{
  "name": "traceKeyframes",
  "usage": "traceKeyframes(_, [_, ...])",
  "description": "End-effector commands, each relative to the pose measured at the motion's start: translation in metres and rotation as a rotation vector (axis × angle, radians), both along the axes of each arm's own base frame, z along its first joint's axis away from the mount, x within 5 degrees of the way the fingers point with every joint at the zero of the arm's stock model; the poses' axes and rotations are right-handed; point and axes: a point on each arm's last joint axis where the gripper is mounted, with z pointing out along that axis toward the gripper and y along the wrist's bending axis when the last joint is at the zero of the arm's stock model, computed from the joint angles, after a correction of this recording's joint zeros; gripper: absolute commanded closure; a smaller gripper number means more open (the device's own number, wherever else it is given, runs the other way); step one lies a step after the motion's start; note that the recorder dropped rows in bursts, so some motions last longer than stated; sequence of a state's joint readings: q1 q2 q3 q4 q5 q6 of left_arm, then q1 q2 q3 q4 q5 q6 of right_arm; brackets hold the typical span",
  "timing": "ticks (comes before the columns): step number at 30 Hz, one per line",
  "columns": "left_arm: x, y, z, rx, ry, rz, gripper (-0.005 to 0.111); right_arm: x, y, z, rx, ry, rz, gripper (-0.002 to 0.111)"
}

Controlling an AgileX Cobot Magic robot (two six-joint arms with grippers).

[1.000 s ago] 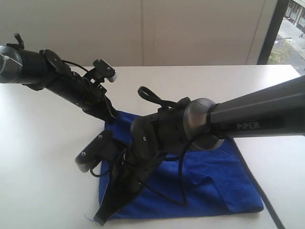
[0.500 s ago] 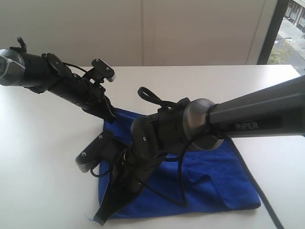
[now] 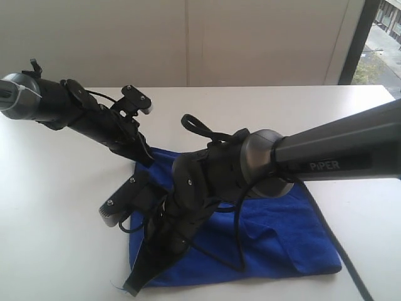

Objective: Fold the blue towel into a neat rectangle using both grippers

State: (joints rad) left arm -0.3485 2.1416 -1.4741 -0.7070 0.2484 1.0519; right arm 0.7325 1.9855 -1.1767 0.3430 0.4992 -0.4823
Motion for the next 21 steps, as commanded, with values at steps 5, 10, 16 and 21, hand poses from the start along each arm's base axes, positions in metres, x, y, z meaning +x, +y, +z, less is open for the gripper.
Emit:
traceKeyframes(5, [0.004, 0.0, 0.003, -0.005, -0.043, 0.036, 0.056, -0.002, 0.001, -0.005, -0.012, 0.016, 0.013, 0.108])
traceKeyframes(10, [0.005, 0.001, 0.016, -0.004, -0.091, 0.045, 0.052, -0.003, -0.001, 0.034, 0.058, -0.076, 0.014, 0.108])
traceKeyframes(16, [-0.006, 0.002, 0.061, -0.026, -0.144, -0.01, 0.052, 0.004, -0.044, 0.094, -0.065, -0.243, -0.095, 0.108])
traceKeyframes(21, [-0.025, 0.0, 0.089, -0.059, -0.095, -0.103, 0.052, 0.029, -0.112, 0.119, -0.199, -0.318, -0.282, 0.108])
